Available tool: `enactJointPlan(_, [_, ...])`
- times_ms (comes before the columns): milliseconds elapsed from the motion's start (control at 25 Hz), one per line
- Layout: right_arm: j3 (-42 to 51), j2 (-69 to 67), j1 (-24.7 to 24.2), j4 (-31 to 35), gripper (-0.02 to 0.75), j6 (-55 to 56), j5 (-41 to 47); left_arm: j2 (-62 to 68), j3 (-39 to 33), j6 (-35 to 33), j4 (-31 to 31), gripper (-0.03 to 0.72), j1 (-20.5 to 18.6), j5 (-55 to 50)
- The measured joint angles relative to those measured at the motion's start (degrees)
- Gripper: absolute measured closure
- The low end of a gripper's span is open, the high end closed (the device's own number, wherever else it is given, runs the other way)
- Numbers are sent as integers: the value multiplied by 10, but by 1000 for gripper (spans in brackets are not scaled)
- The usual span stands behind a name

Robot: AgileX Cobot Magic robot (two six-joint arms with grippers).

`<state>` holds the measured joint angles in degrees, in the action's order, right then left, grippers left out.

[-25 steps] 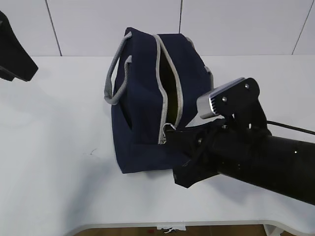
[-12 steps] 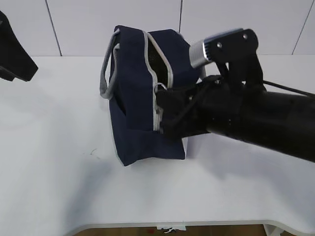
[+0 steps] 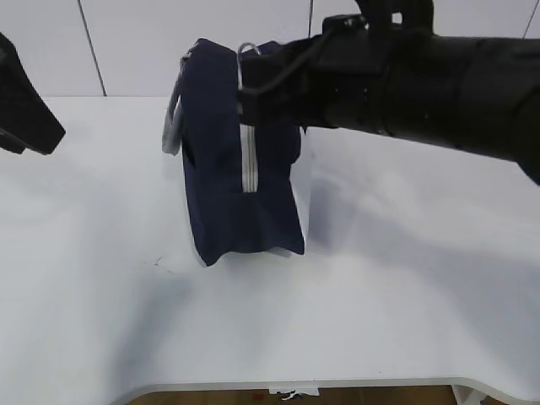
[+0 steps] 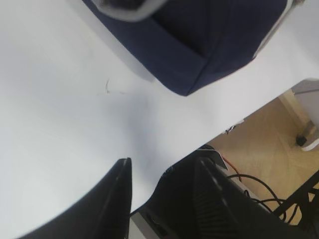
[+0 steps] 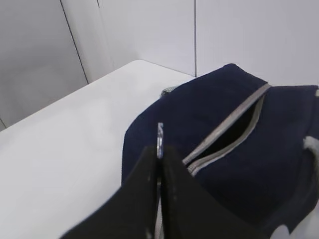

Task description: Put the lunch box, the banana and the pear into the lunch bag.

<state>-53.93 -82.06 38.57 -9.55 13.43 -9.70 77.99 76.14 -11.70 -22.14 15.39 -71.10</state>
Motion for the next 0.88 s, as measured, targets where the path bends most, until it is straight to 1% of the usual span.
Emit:
enactJointPlan(280, [-60,-33,0,40,737,0,21,0,-43,-1,0,375,0,0])
enactJointPlan(400, [-78,-44,0,44,737,0,33,0,-55,-5,0,375,0,2])
enactJointPlan(480, [-83,-47,0,44,737,0,44,0,-64,-10,-3,375,0,22])
enactJointPlan(560, [-84,-47,0,46,737,0,50,0,-85,-32,-27,375,10,63])
enactJointPlan(600, [-85,-47,0,51,737,0,51,0,-95,-45,-38,375,22,87])
enactJointPlan(640, [-87,-47,0,59,737,0,52,0,-96,-46,-40,375,25,94])
enactJointPlan(680, [-89,-47,0,72,737,0,52,0,-106,-53,-47,375,43,133])
enactJointPlan(720, [-92,-47,0,83,737,0,54,0,-107,-55,-47,375,44,138])
enactJointPlan(800, [-94,-48,0,95,737,1,54,0,-111,-57,-54,365,72,216])
enactJointPlan(840, [-94,-48,0,95,737,1,54,0,-111,-58,-54,365,79,239])
enactJointPlan(880, [-94,-48,0,100,737,1,56,0,-111,-58,-54,365,79,239])
